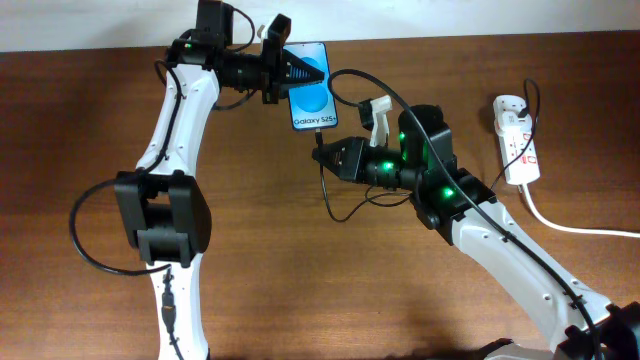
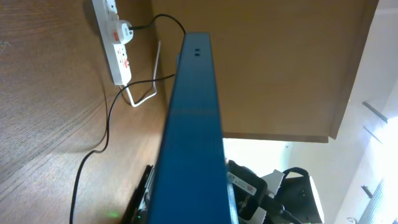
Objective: Plug charger to phone and switch on socket
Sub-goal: 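Push the plug upward into the phone's bottom port with the right gripper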
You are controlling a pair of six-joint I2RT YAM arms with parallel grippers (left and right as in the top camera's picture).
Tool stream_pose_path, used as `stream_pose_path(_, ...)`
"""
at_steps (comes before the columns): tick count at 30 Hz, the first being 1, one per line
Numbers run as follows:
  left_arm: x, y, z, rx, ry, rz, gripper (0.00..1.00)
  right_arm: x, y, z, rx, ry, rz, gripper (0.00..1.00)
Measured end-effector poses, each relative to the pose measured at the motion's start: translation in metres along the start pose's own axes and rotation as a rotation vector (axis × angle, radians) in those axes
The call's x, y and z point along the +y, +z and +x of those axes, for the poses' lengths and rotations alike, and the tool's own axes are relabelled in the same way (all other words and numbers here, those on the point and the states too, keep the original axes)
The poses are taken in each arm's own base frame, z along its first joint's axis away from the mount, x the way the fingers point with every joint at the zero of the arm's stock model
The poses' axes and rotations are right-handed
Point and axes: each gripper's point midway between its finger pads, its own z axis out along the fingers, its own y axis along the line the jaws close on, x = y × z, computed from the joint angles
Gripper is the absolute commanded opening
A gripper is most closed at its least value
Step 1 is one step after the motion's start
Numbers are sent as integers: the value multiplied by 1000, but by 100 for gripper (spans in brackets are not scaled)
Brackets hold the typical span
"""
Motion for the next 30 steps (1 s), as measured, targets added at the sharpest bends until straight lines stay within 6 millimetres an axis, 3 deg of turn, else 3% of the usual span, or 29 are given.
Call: stream_pose_path(30,-2,4,2,11,8,7,0,-3,0,2,6,19,14,4)
